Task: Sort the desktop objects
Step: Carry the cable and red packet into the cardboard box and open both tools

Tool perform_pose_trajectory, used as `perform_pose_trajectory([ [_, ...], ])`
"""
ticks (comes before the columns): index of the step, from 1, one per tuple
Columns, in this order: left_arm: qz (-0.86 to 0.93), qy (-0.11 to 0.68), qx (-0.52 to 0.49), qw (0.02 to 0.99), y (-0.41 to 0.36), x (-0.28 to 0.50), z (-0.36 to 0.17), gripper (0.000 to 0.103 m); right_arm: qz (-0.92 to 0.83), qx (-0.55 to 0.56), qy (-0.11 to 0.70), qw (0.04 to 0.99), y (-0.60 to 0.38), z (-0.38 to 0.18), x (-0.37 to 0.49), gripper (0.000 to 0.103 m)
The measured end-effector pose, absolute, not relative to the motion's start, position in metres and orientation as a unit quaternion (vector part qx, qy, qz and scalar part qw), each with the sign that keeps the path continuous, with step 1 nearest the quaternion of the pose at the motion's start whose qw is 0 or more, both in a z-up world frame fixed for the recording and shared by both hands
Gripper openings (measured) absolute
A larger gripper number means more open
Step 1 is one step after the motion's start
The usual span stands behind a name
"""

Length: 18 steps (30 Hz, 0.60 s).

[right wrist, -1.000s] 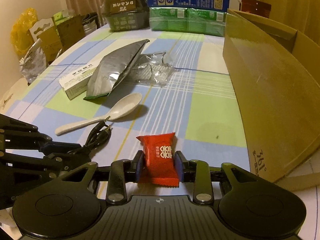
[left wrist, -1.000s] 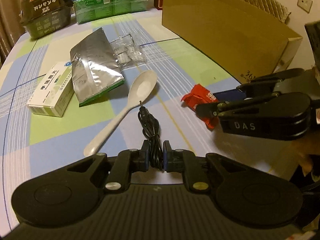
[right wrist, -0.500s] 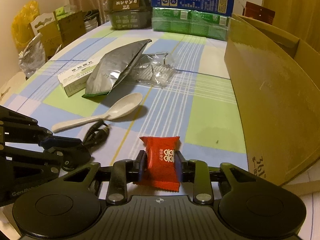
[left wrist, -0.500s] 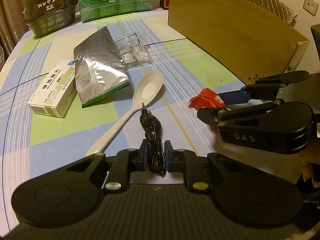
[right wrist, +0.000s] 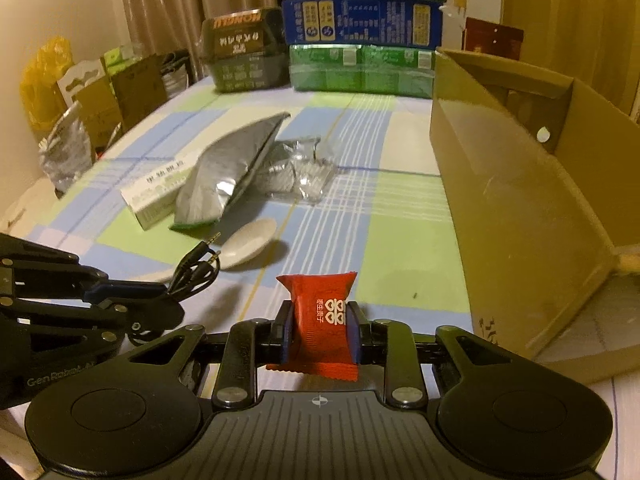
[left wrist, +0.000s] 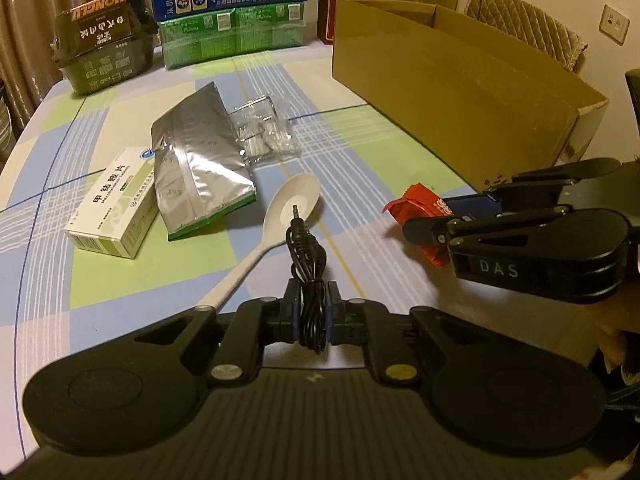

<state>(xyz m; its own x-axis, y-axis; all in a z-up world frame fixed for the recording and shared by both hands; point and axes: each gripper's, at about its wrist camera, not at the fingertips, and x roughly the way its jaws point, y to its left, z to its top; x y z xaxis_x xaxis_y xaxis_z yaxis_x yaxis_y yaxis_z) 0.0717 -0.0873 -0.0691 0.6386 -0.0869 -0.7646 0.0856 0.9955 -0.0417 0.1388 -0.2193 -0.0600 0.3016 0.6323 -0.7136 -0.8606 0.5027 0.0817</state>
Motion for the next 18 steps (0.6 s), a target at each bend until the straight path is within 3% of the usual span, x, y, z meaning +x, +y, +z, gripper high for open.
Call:
perform_pose_trajectory([
  [18,-0.065,0.342,-0.017,0.937,-0.151,0.063,0.030,0.008,0.435,-0.115,0.266,0.852,-0.311,0.066,0.188,0.024],
])
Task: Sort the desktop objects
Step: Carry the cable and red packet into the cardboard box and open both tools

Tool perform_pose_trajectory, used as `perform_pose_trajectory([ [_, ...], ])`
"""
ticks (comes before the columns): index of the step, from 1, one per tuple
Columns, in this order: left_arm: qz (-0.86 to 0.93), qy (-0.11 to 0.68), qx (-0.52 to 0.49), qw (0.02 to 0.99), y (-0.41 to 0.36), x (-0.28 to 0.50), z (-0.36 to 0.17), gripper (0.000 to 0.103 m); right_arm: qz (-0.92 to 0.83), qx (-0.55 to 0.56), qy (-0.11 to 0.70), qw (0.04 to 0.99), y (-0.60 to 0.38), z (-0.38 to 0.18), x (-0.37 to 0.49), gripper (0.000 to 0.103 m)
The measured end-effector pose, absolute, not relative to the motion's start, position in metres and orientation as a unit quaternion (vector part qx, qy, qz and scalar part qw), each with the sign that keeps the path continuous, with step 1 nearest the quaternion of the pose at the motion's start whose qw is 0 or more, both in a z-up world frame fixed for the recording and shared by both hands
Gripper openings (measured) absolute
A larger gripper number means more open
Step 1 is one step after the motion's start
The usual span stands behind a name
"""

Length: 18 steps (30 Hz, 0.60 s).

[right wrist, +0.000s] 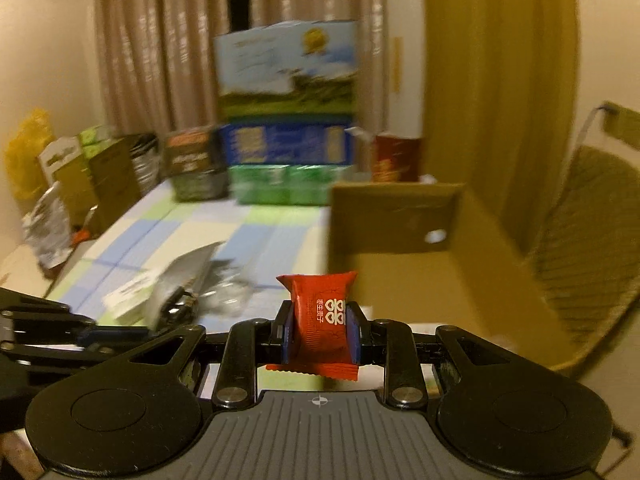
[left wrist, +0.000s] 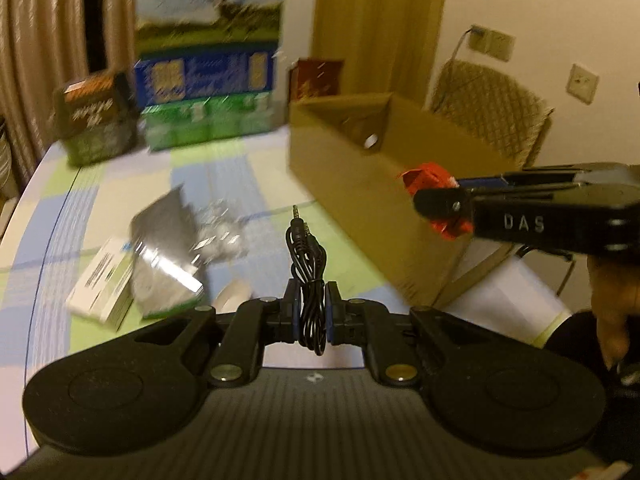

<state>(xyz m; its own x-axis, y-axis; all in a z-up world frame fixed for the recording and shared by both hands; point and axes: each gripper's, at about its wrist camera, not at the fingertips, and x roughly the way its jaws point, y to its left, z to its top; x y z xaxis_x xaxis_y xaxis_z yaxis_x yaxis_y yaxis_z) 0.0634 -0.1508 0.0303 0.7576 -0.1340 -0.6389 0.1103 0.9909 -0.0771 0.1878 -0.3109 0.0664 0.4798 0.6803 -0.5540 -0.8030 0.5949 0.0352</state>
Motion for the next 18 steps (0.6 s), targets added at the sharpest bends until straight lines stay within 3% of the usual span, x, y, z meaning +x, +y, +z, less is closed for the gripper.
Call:
perform_pose_trajectory([
  [18,-0.141,0.324,0.015,0.935,-0.266,0.140,0.072,0.008,0.380,-0.110,0.285,0.873,-0.381,0.075,0.269,0.024],
])
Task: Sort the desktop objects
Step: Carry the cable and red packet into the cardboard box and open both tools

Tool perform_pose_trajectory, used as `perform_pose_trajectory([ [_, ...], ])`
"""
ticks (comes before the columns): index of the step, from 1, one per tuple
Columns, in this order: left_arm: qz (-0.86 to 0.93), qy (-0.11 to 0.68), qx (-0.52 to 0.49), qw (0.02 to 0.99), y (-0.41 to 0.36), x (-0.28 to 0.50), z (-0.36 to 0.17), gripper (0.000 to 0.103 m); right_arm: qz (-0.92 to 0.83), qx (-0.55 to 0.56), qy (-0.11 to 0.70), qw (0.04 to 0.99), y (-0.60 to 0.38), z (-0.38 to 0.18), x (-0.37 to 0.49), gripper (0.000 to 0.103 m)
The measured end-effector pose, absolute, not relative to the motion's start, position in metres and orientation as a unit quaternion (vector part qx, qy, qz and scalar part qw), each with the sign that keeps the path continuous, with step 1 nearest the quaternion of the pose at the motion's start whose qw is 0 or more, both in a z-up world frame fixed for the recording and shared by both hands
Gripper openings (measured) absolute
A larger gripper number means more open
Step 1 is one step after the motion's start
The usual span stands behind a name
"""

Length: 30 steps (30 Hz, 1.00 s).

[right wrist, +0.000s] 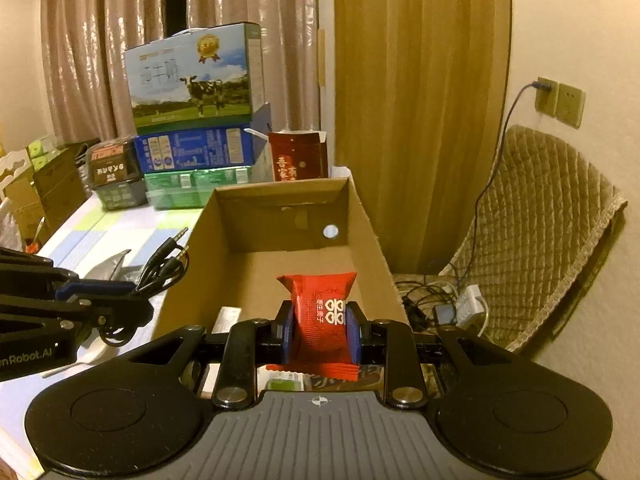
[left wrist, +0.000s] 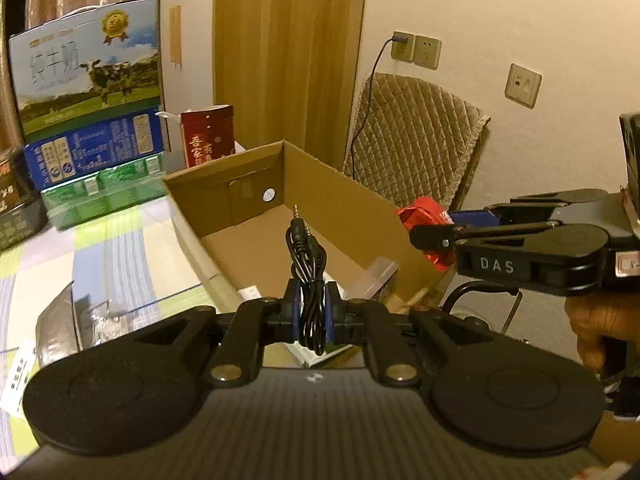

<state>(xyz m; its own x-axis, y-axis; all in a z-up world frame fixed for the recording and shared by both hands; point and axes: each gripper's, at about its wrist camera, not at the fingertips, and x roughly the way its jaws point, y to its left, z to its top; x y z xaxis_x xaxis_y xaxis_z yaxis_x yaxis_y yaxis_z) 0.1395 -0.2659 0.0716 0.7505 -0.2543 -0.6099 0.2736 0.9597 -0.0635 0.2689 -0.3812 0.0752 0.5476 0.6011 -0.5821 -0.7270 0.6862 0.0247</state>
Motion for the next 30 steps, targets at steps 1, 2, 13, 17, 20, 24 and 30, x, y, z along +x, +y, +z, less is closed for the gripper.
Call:
perform_pose_trajectory([
  [1,-0.141,0.324,0.016,0.935,-0.269,0.142,0.072,0.008,0.380,-0.111,0.285,0.873,-0.381,0.075,0.271,0.024],
  [2,-0.141,0.324,0.016,0.935,-0.271,0.147,0.072,0.008,0.380,-0.112,0.285,0.873,-0.380,0.074,0.274,0.024],
  [13,-0.147,0.335,0.013,0.931,-0.273,0.181,0.060,0.008,0.374,-0.117,0.294,0.872,-0.368,0.064,0.309,0.024],
  [17,-0.149,0.341,0.007,0.928,-0.272,0.194,0.051,0.009,0.373,-0.120,0.298,0.870,-0.362,0.059,0.316,0.024],
  [20,-0.147,0.346,-0.005,0.927,-0.271,0.206,0.043,0.023,0.375,-0.123,0.301,0.868,-0.359,0.057,0.318,0.024],
  [24,-0.139,0.344,-0.006,0.929,-0.264,0.211,0.040,0.030,0.387,-0.118,0.306,0.862,-0.352,0.055,0.321,0.024],
  [30,-0.118,0.333,-0.005,0.935,-0.245,0.200,0.045,0.030,0.398,-0.067,0.300,0.865,-0.352,0.063,0.324,0.071],
])
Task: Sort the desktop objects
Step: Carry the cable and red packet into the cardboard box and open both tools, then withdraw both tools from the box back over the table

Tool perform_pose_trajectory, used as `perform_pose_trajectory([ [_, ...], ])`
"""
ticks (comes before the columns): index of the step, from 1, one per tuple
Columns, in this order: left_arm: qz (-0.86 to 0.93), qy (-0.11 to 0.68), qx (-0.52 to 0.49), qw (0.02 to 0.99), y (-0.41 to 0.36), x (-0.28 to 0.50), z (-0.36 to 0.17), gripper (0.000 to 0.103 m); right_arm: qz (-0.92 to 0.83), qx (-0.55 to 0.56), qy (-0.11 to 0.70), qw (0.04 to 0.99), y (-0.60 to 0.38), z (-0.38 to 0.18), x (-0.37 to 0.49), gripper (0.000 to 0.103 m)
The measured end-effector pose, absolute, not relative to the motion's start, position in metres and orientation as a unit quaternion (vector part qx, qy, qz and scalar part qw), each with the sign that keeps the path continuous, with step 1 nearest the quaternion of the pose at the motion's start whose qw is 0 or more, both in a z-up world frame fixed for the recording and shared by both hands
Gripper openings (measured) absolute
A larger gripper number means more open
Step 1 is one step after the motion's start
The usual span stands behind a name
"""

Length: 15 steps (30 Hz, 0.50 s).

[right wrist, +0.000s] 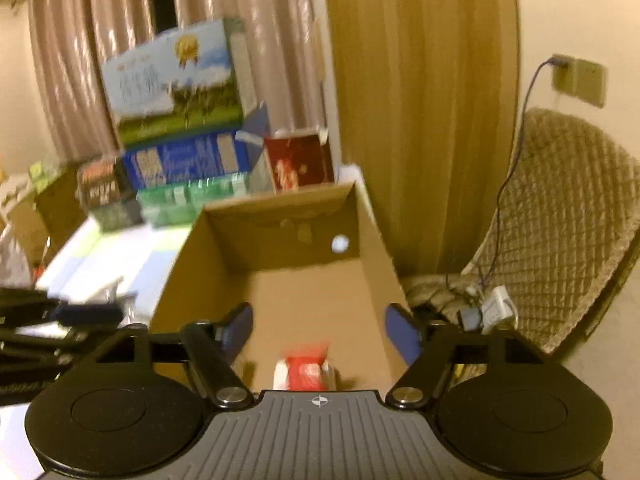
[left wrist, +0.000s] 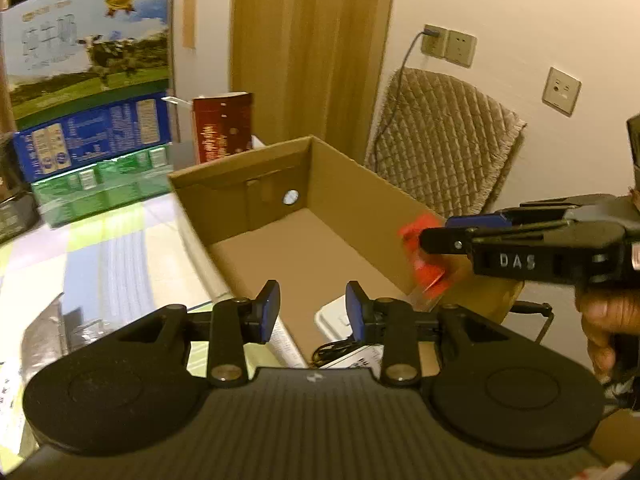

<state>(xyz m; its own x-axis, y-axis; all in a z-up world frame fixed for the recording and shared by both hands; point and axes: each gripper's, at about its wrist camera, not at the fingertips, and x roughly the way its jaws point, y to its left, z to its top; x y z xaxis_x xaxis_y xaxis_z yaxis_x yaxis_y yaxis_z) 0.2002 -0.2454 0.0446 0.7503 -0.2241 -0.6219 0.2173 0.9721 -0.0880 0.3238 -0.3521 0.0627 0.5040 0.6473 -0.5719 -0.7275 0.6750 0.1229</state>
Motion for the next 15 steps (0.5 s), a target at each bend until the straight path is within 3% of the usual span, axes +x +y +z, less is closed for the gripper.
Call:
perform_pose_trajectory([
  [8,-0.076,0.324,-0.007,0.943,-0.207,0.159,0.055,0.034,0.414,-0.047,0.284,0.864,-0.362,0.089,0.295,0.077],
  [10,-0.063,0.325,-0.003,0.944,-0.194,0.147,0.058,0.039,0.423,-0.038,0.279,0.861,-0.362,0.097,0.282,0.085],
  [12,-0.047,0.322,0.002,0.946,-0.178,0.133,0.062,0.050,0.437,-0.032,0.270,0.857,-0.360,0.106,0.267,0.089],
  [15,-0.018,0.320,0.010,0.947,-0.149,0.109,0.069,0.058,0.464,-0.026,0.260,0.847,-0.351,0.117,0.240,0.092],
])
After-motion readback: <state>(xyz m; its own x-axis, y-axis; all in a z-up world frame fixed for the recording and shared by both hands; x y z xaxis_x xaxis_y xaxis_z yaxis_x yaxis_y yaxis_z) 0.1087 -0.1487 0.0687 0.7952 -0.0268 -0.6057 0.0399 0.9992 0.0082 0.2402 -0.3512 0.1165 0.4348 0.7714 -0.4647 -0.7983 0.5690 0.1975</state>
